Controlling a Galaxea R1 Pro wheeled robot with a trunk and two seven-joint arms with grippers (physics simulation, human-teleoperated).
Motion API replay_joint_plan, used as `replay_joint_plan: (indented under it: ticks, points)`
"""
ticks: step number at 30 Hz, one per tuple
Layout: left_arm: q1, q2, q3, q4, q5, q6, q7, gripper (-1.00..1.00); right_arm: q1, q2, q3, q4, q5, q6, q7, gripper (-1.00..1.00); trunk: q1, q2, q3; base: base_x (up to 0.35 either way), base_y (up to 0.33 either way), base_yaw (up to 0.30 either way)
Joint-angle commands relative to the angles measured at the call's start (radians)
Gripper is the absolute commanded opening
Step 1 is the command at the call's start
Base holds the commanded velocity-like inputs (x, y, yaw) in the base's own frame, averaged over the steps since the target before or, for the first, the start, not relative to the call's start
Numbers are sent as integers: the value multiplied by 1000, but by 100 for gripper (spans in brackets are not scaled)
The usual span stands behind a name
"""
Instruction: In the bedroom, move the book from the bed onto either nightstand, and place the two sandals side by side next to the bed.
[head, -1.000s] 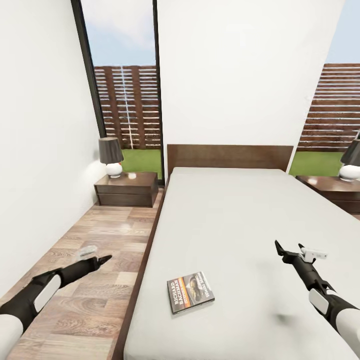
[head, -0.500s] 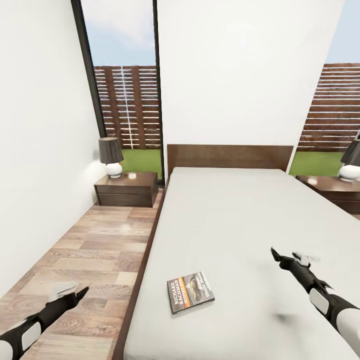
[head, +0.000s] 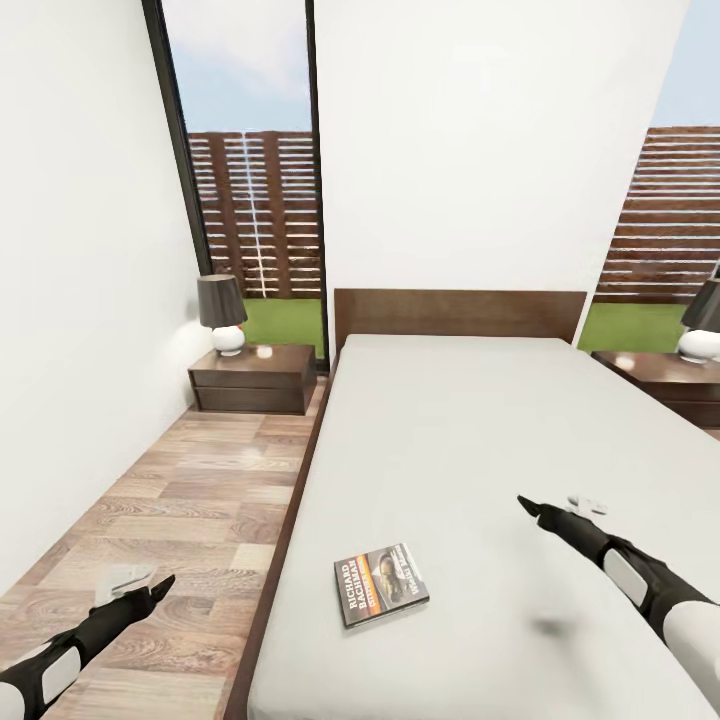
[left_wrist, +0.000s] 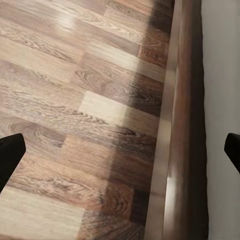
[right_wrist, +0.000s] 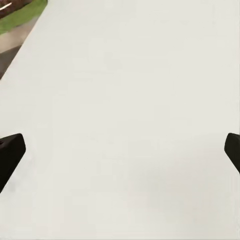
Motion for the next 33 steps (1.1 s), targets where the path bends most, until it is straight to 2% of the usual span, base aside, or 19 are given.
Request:
replay_joint_plan:
  ticks: [1,3,6,7,8,10,15,16,17,19,21,23,27,33]
  points:
    - [-1,0,-8,1,7,-5,-3,100,-1,-1,8,-23,-10,6,2,100,0,0,-1,0,0,0]
    - [-1,-1,-8,1,7,-5,-3,100,-1,3,8,-101,-10,34,1,100,0,0,-1,0,0,0]
    - [-1,-1,-8,1,7,-5,-4,100,-2,47,9,-173,-9,135,-3,100,0,0,-1,0,0,0]
    - [-1,-1,-8,1,7,-5,-4,100,-3,56,9,-177,-9,149,-5,100,0,0,-1,0,0,0]
    - [-1,-1,-8,1,7,-5,-4,100,-4,80,9,-185,-9,180,-15,100,0,0,-1,0,0,0]
    - [-1,-2,-8,1,7,-5,-4,100,-7,99,10,-191,-8,201,-29,100,0,0,-1,0,0,0]
    - [-1,-3,-8,1,7,-5,-4,100,-9,122,10,-194,-8,226,-36,100,0,0,-1,0,0,0]
    - [-1,-3,-8,1,7,-5,-4,100,-10,135,10,-195,-8,235,-37,100,0,0,-1,0,0,0]
    - [-1,-3,-8,1,7,-4,-6,100,-10,161,10,-194,-7,249,-38,100,0,0,-1,0,0,0]
    - [-1,-3,-8,1,7,-4,-7,100,-10,185,10,-192,-5,260,-40,100,0,0,-1,0,0,0]
    - [-1,-3,-8,0,7,-4,-8,100,-10,201,11,-190,13,263,-44,100,0,0,-1,0,0,0]
    - [-1,-3,-8,0,7,-3,-8,100,-11,219,12,-187,51,265,-53,100,0,0,-1,0,0,0]
    - [-1,-11,-9,0,7,-3,-9,100,-11,249,11,-180,154,266,-64,100,0,0,-1,0,0,0]
    - [-1,-22,-8,0,6,-3,-9,100,-11,255,12,-133,173,265,-65,100,0,0,-1,0,0,0]
